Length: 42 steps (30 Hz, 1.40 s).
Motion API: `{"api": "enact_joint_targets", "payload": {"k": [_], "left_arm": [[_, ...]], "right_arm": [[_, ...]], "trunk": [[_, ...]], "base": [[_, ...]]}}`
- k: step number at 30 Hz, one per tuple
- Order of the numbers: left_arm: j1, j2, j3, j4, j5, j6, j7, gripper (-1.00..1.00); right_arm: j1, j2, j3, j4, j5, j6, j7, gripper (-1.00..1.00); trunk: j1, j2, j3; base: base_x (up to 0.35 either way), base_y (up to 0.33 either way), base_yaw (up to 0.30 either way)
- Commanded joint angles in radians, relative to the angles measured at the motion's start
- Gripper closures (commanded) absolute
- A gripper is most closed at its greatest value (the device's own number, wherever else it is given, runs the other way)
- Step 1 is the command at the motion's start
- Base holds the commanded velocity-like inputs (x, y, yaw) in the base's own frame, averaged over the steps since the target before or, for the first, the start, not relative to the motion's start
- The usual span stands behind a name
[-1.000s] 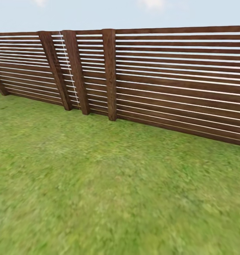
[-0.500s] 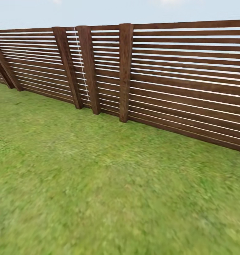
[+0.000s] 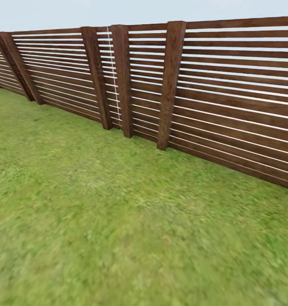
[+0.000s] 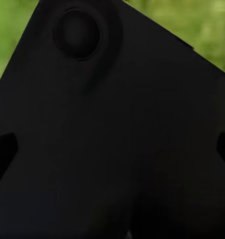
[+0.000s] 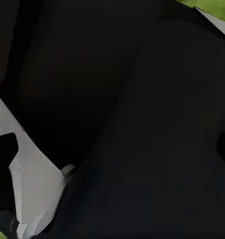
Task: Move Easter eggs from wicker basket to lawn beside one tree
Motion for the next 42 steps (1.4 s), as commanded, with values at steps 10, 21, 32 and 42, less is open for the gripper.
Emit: {"api": "enact_joint_targets", "payload": {"k": [10, 21, 32, 42], "left_arm": [[0.000, 0.000, -0.003, 0.000, 0.004, -0.003, 0.002, -1.00], [0.000, 0.000, -0.003, 0.000, 0.003, -0.003, 0.002, -1.00], [0.000, 0.000, -0.003, 0.000, 0.004, -0.003, 0.002, -1.00], [0.000, 0.000, -0.003, 0.000, 0.003, -0.003, 0.002, -1.00]], "right_arm": [[0.000, 0.000, -0.002, -0.003, 0.010, 0.004, 0.004, -1.00], [0.000, 0.000, -0.002, -0.003, 0.010, 0.004, 0.004, -1.00], [0.000, 0.000, -0.002, -0.003, 0.010, 0.004, 0.004, -1.00], [0.000, 0.000, -0.002, -0.003, 0.010, 0.004, 0.004, -1.00]], "trunk": [[0.001, 0.000, -0.013], [0.001, 0.000, -0.027], [0.001, 0.000, -0.041], [0.001, 0.000, -0.053]], "base": [[0.343, 0.076, 0.183], [0.343, 0.076, 0.183], [0.343, 0.040, 0.183], [0.343, 0.001, 0.183]]}}
